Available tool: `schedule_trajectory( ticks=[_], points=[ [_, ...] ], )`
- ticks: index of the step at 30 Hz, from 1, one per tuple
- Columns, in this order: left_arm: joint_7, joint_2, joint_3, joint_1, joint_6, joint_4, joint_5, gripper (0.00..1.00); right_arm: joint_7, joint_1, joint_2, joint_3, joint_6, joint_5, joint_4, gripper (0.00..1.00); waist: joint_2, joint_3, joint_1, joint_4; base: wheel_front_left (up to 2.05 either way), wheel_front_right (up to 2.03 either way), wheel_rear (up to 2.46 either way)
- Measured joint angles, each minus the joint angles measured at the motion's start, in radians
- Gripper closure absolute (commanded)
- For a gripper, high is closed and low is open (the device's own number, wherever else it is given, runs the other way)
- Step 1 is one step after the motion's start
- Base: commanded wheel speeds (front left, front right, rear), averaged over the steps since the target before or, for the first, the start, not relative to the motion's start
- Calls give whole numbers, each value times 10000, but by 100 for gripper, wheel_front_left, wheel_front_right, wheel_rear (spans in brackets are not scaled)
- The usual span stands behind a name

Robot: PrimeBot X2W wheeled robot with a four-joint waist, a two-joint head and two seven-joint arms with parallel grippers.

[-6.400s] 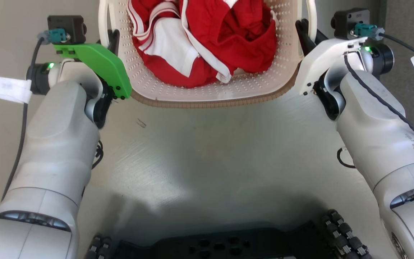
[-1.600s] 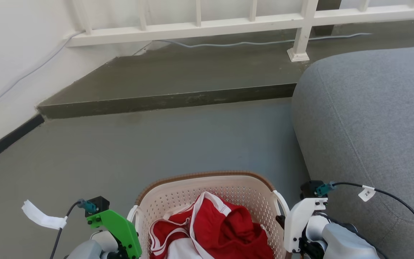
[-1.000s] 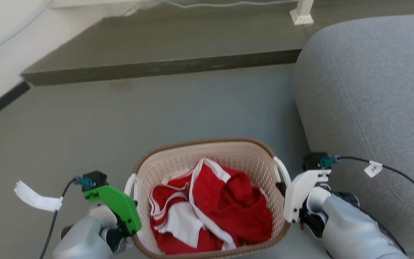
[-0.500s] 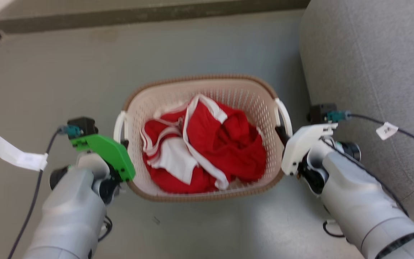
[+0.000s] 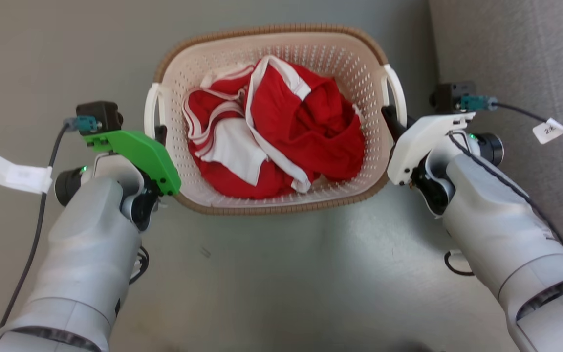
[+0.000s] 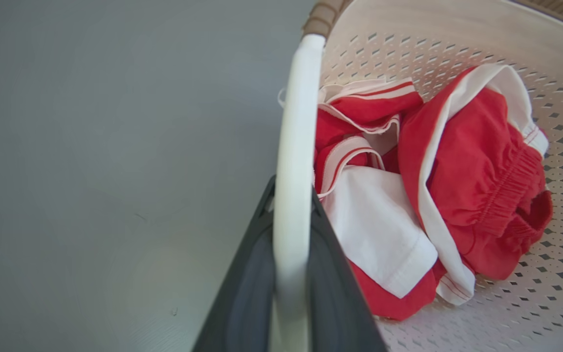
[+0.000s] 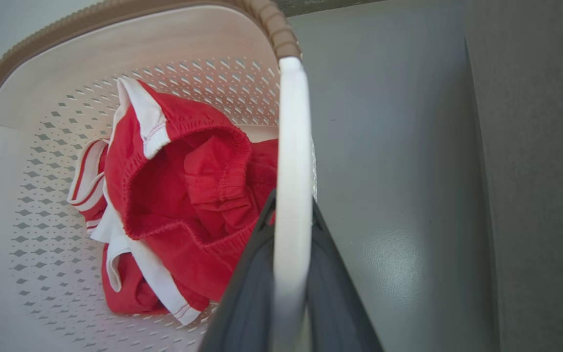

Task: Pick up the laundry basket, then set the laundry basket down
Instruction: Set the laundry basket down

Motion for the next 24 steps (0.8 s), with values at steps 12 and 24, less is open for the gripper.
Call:
schedule_trajectory(
  ticks=[12, 24],
  points=[
    [-665, 0, -56, -794, 90, -42, 217, 100, -397, -860, -96, 13, -236, -265, -10, 100, 0, 1647, 0, 89, 0, 0, 0],
    [-1064, -2, -249, -1666, 180, -44, 481, 100, -575, -1687, -184, -96, -422, -263, -12, 100, 0, 3086, -1, 142, 0, 0, 0]
  ],
)
